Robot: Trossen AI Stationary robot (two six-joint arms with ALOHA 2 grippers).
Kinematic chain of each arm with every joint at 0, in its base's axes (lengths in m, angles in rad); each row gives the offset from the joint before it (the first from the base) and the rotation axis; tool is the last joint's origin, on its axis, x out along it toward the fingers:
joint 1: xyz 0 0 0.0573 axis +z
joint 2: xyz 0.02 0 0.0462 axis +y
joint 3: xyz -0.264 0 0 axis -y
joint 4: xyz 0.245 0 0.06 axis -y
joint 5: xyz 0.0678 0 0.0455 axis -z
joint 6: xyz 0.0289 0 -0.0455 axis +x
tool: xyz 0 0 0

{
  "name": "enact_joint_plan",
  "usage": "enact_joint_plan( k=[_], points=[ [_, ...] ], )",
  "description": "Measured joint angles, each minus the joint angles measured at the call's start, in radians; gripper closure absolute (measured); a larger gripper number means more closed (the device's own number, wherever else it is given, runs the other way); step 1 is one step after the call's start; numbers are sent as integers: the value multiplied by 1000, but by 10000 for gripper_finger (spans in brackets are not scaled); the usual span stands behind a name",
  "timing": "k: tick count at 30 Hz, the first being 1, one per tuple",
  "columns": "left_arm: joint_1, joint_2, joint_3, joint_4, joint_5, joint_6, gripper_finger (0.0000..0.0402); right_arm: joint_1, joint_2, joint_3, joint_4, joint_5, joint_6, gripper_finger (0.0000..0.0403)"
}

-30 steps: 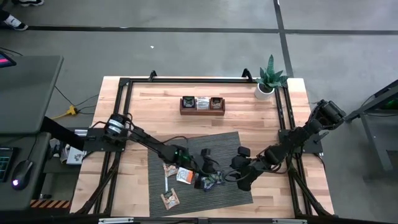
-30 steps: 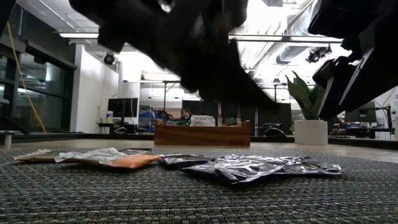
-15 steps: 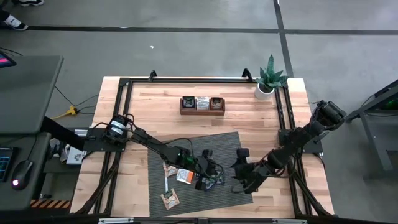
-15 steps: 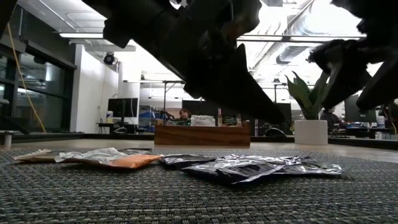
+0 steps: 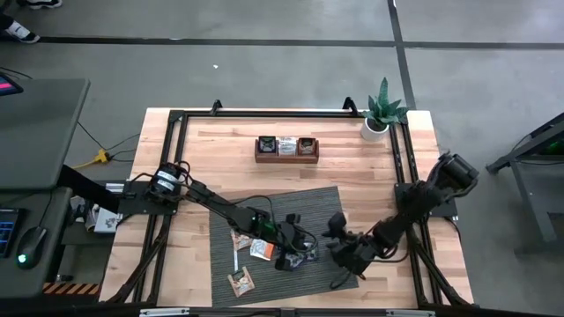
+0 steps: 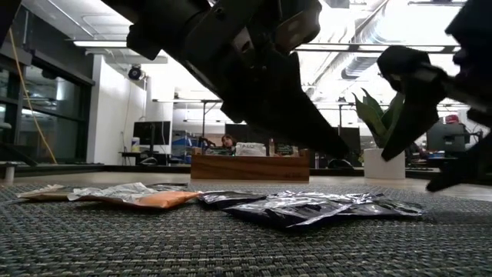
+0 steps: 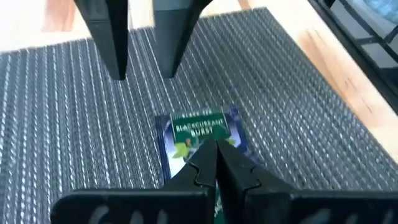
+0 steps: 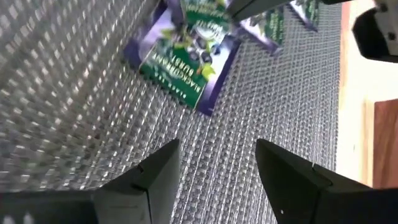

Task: Pick & Place Tea
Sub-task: Put the purple tea bag into the left compartment of the wooden organizer

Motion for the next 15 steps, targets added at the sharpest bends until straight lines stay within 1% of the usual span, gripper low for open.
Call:
enact_joint_plan(
  k=[5, 13, 15],
  points=[
    [0, 0, 0, -27, 2, -11, 401, 0, 54, 0, 58, 17, -60, 199],
    [0, 1, 0, -33, 3, -34, 401, 0, 62, 0, 116, 20, -66, 199],
    [1, 25, 1, -10, 3, -37, 401, 0, 62, 0, 120, 8, -66, 199]
  ],
)
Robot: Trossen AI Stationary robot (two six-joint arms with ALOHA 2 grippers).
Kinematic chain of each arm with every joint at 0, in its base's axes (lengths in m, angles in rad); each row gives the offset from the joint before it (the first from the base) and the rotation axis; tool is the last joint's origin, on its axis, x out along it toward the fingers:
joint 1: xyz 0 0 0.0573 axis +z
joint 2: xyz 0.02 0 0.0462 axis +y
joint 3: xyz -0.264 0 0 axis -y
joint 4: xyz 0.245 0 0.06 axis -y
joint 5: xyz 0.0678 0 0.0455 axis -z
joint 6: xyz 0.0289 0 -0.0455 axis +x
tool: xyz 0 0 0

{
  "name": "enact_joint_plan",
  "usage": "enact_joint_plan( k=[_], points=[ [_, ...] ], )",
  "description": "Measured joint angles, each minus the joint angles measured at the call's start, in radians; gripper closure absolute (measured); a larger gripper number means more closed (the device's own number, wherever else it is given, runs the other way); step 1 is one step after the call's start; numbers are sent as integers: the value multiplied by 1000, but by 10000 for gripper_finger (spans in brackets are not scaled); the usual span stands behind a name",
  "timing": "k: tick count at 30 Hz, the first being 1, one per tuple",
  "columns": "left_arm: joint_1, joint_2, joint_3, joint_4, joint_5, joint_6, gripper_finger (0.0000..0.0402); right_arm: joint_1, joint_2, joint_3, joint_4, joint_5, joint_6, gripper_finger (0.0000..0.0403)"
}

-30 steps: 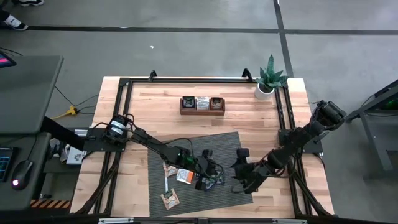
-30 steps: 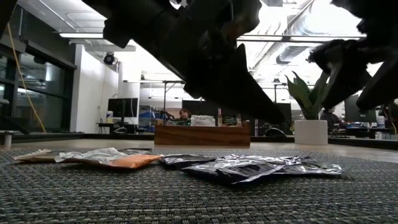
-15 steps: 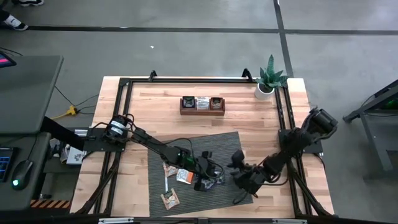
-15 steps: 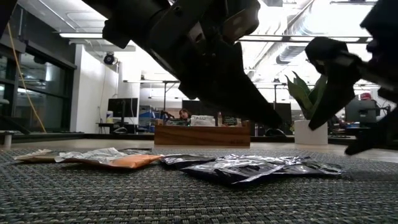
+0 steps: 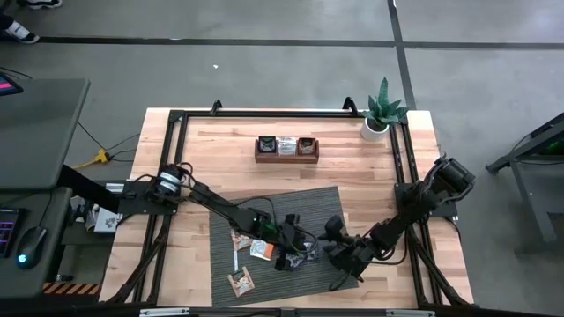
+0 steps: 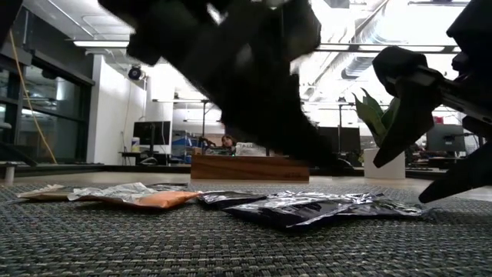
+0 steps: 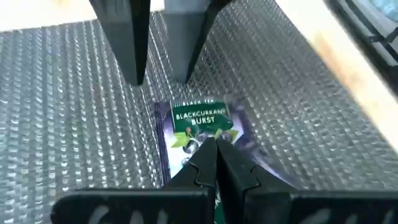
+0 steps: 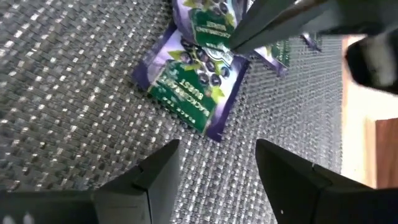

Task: Pick & Place Tea
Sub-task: Put the purple tea bag into the left compartment of the wooden organizer

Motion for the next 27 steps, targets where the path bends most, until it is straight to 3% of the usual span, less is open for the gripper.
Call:
enact_joint_plan(
  k=[10, 27],
  points=[
    [13, 35, -2, 7, 14, -49, 401, 0, 0, 0, 15, -61, -27, 199],
    [27, 34, 0, -23, -22, -76, 401, -1, 81, 5, 141, -12, -257, 199]
  ],
)
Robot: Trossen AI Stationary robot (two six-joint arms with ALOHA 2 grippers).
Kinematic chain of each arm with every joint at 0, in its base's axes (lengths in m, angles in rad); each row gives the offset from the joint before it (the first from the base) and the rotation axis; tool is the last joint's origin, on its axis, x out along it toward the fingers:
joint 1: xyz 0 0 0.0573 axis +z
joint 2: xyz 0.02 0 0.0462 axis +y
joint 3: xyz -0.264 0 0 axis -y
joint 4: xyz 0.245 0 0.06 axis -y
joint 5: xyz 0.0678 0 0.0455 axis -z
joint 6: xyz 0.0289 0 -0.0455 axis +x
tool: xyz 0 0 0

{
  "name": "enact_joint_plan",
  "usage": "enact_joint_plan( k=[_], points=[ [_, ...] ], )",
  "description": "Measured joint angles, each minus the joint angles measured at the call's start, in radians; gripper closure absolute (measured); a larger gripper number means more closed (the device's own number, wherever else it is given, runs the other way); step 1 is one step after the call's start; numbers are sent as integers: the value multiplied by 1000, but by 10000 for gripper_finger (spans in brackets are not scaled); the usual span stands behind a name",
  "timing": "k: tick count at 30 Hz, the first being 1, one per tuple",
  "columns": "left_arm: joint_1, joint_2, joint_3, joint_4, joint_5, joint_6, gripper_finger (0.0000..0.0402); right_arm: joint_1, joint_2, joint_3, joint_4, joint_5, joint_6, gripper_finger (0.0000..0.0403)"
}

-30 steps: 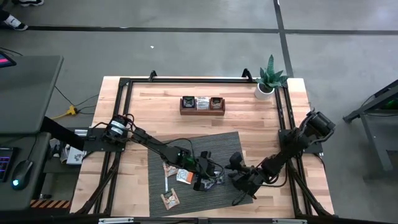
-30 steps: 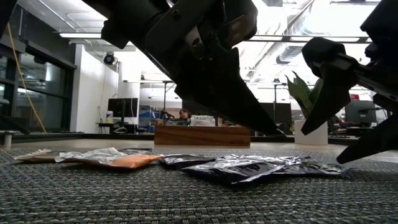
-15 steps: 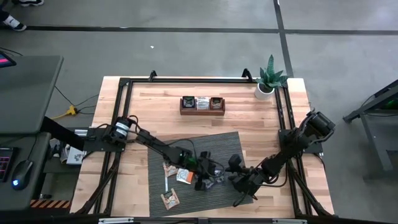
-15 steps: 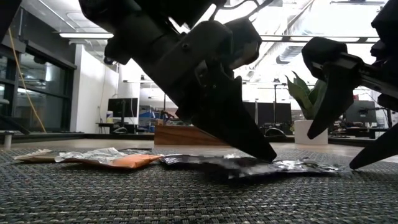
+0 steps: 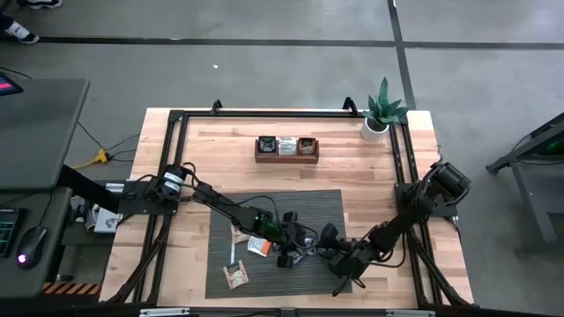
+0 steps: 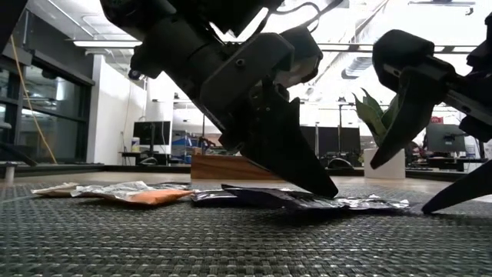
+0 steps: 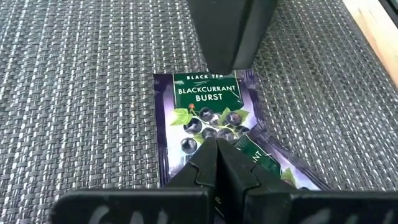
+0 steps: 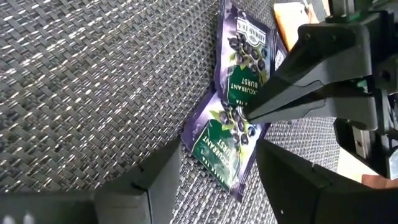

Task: Pick & Place Tea
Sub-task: Put the purple tea bag into the left compartment of the wooden organizer

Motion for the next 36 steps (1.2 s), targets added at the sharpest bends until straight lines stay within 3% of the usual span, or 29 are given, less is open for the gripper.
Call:
enact_joint_plan(
  k=[19, 33, 36],
  points=[
    [0, 0, -1, -2, 2, -4, 401, -52, 2, -3, 44, -4, -24, 211],
    [0, 0, -2, -3, 2, -4, 401, -50, 4, -5, 44, -91, 154, 389],
    [0, 0, -2, -3, 2, -4, 401, -50, 5, -5, 45, -104, 162, 396]
  ],
)
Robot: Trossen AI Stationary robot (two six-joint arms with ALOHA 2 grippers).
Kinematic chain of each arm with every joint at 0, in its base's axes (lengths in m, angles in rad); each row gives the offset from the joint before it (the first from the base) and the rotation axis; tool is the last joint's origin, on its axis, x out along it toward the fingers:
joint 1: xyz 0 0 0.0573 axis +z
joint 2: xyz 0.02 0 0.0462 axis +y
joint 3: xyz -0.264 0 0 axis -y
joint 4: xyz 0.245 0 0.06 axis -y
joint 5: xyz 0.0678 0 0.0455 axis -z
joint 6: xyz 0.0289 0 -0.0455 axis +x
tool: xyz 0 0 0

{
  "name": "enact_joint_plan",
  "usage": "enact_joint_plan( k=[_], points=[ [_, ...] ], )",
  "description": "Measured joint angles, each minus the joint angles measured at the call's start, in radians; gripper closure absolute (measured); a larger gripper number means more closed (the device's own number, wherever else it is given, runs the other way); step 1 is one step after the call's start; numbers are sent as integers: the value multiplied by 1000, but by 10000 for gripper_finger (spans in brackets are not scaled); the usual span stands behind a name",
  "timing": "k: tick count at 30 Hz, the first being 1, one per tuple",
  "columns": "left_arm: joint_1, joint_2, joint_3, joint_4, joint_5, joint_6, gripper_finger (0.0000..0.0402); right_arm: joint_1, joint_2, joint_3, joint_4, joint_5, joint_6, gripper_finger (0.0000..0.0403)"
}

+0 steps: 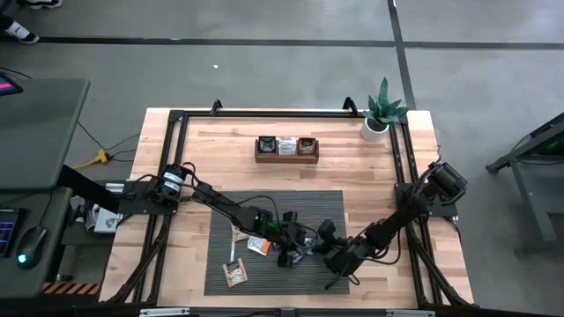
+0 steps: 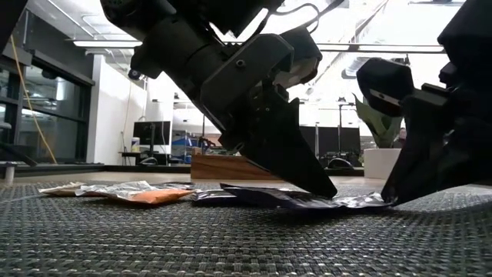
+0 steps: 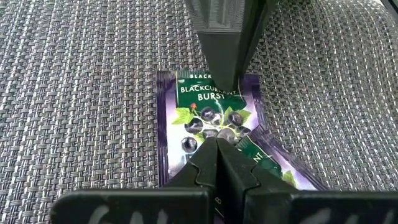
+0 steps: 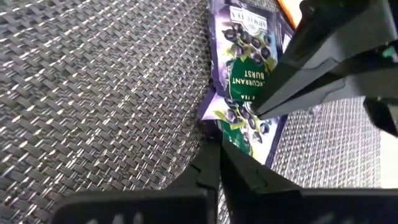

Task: Pick & Place Tea
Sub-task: Put the purple tea bag into the left compartment of the wooden organizer

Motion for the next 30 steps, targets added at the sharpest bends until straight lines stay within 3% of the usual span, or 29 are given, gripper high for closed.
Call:
enact_joint_plan(
  k=[17, 30],
  points=[
    [-2, -10, 13, -22, 6, 4, 401, 0, -3, 5, -6, -1, 61, 402],
    [-2, -12, 117, -185, -12, 57, 401, 0, -6, 134, -271, 24, 31, 403]
  ],
)
